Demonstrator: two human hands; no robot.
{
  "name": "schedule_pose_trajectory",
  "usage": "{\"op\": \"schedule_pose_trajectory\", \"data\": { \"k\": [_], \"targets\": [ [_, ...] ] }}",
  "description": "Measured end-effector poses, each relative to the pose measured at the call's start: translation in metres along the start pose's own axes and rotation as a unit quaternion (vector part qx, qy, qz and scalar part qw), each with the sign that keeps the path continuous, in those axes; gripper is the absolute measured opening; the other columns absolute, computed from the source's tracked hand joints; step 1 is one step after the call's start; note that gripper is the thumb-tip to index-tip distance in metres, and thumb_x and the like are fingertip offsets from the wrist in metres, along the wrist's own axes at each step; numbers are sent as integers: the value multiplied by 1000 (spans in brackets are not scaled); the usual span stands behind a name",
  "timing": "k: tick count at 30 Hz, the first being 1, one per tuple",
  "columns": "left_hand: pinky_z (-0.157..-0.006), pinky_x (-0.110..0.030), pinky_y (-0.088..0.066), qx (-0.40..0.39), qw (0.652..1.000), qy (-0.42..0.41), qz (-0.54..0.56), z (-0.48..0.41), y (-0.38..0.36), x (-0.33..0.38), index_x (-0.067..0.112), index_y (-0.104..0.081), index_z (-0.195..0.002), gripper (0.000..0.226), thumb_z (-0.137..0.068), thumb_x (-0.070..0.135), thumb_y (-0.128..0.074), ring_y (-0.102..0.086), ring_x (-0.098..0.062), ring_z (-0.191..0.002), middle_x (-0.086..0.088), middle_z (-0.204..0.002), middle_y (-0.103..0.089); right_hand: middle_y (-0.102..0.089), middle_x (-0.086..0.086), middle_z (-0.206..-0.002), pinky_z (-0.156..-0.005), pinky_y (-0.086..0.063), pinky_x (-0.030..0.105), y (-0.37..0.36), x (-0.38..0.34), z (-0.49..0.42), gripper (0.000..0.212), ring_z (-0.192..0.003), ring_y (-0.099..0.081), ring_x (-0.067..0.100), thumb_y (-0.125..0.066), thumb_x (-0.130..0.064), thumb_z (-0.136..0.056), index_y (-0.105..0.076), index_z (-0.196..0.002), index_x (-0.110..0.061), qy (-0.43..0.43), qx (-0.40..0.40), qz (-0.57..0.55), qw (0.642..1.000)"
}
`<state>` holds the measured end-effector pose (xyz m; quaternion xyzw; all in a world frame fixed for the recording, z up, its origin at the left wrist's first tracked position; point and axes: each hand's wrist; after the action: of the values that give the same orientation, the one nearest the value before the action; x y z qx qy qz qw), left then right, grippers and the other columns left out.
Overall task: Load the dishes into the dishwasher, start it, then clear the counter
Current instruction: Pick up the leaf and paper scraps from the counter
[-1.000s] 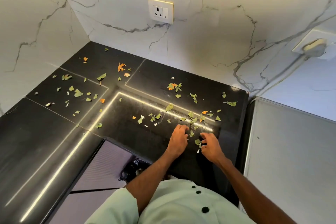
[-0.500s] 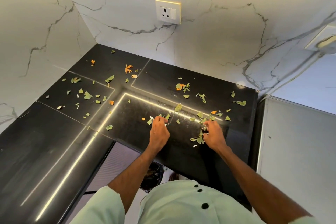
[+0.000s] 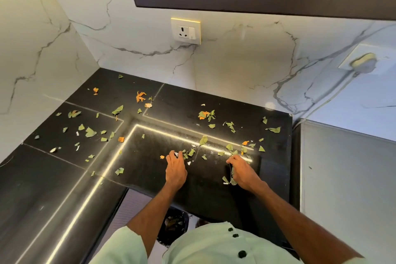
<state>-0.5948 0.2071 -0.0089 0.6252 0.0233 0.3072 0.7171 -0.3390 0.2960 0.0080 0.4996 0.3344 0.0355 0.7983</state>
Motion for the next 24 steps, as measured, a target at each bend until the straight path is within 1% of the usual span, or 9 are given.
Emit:
{"op": "schedule_pose_trajectory", "data": {
  "k": [2,4,8,11,13,15,17,19,24],
  "targets": [
    [-97,-36,-50,7,999,-45,5,1,-7,16,14,-44,-139,51,-91,-3,-51,-34,-28,-130,-11,-141,-32,-55,2,-128,-100,-42,24,10,6,1,49,-119,-53,17,-53,13,-83,-64,-123,-12,-18,50,-19,998],
    [-100,-33,-48,2,996,-90,9,4,-15,34,14,-43,-140,53,-92,-6,-49,-34,-26,-130,-10,-140,-32,-56,1,-126,-100,-42,24,19,12,3,46,-118,-53,15,-50,14,-83,-67,-116,-14,-43,71,-32,996],
    [-100,-31,-49,-29,985,-170,29,18,-33,71,12,-46,-139,51,-92,-8,-50,-33,-22,-131,-8,-143,-32,-57,1,-120,-99,-42,23,24,28,5,40,-114,-53,15,-55,11,-82,-71,-106,-17,-74,72,-33,994],
    [-96,-38,-52,-60,977,-198,53,21,-40,83,10,-49,-131,44,-90,-8,-51,-41,-23,-124,-8,-137,-36,-58,2,-116,-99,-45,27,21,35,5,37,-111,-55,16,-57,10,-82,-73,-100,-17,-95,64,-33,993],
    [-96,-38,-52,-52,976,-198,76,18,-36,84,9,-50,-129,44,-89,-10,-50,-46,-23,-122,-8,-137,-39,-61,5,-115,-97,-48,29,22,33,0,35,-110,-58,20,-58,10,-82,-73,-101,-15,-103,61,-34,992],
    [-99,-33,-50,-28,977,-192,83,14,-28,77,9,-53,-126,39,-91,-8,-50,-48,-21,-120,-7,-135,-43,-63,9,-117,-97,-49,33,27,22,-9,37,-113,-58,25,-56,11,-82,-71,-107,-12,-91,51,-30,994],
    [-100,-31,-48,1,980,-178,85,6,-17,64,9,-55,-121,32,-93,-5,-49,-49,-19,-119,-7,-132,-45,-59,12,-130,-107,-43,37,30,9,-21,44,-125,-52,28,-54,11,-84,-65,-122,-7,-55,31,-16,998],
    [-99,-36,-49,19,986,-143,86,-2,-8,50,10,-55,-119,32,-91,-4,-49,-49,-22,-118,-6,-130,-46,-52,12,-138,-112,-38,39,32,-2,-32,51,-133,-44,29,-56,10,-84,-56,-132,-5,-31,1,10,999],
    [-97,-39,-50,31,993,-94,68,-17,8,30,8,-55,-117,32,-87,-5,-52,-47,-24,-116,-8,-126,-46,-43,9,-133,-103,-46,37,19,-8,-29,41,-121,-47,25,-60,7,-84,-59,-121,-8,-33,-56,63,996]
  ]
}}
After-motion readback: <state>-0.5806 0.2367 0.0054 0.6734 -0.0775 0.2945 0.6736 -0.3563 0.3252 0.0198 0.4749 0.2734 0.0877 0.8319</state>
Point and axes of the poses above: each hand's wrist, its own z-axis away from the middle knuckle, its own y-axis out of the back of the hand, x = y × z
